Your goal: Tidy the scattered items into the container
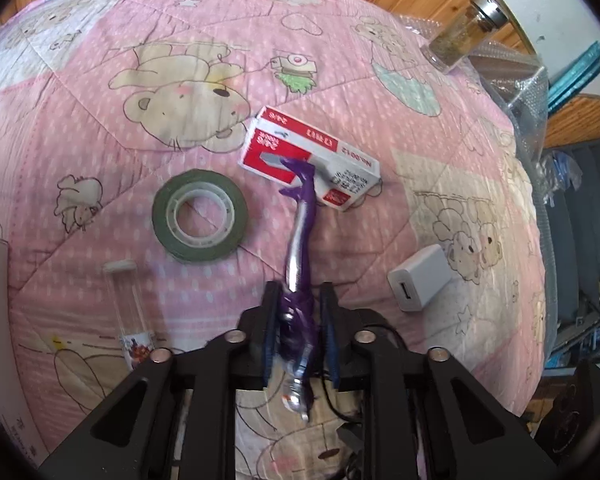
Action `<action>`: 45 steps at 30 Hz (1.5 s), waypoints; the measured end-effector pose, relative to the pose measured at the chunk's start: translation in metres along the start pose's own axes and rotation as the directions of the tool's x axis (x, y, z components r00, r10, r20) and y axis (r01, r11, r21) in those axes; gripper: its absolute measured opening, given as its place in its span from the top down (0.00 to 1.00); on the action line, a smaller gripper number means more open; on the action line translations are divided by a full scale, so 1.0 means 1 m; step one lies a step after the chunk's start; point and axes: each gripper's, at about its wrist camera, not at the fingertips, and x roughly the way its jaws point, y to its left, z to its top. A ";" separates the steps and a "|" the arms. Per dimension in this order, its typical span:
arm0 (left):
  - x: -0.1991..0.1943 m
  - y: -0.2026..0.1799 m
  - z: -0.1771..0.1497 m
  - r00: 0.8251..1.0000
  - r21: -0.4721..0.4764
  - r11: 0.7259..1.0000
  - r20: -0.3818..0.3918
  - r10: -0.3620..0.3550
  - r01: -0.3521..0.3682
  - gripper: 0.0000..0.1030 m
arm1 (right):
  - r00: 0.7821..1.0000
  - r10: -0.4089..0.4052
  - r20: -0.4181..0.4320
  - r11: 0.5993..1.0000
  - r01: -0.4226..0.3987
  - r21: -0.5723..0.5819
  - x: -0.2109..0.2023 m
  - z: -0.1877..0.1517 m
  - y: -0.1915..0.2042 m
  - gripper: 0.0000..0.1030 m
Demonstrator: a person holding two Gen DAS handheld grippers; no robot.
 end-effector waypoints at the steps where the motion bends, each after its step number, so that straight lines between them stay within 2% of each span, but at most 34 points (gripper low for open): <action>1: 0.000 0.001 0.001 1.000 -0.002 1.000 0.002 -0.007 0.007 0.84 | 1.000 0.016 -0.001 1.000 -0.016 0.008 0.001 0.002 0.000 0.69; 6: -0.006 0.003 0.001 1.000 -0.004 1.000 0.016 -0.008 0.008 0.85 | 0.998 0.063 -0.010 0.996 -0.062 0.061 -0.002 0.006 -0.008 0.72; 12: -0.027 -0.001 -0.006 0.999 -0.006 1.000 0.048 -0.018 0.018 0.85 | 0.993 0.119 0.018 0.983 -0.120 0.140 -0.019 0.003 -0.017 0.72; 18: -0.053 -0.004 -0.021 0.997 -0.013 0.999 0.074 -0.031 0.032 0.85 | 0.993 0.105 0.049 0.984 -0.111 0.141 -0.035 0.004 -0.017 0.72; 23: -0.073 -0.007 -0.038 0.995 -0.012 0.999 0.091 -0.035 0.036 0.85 | 0.993 0.097 0.062 0.984 -0.105 0.144 -0.058 -0.019 -0.014 0.72; 28: -0.095 -0.011 -0.058 0.993 -0.002 0.999 0.115 -0.034 0.035 0.85 | 0.994 0.090 0.068 0.984 -0.100 0.146 -0.054 -0.021 0.000 0.72; 45: -0.154 -0.007 -0.136 0.986 0.001 1.000 0.167 -0.028 0.028 0.85 | 0.990 0.111 0.089 0.990 -0.118 0.079 -0.085 -0.052 0.035 0.72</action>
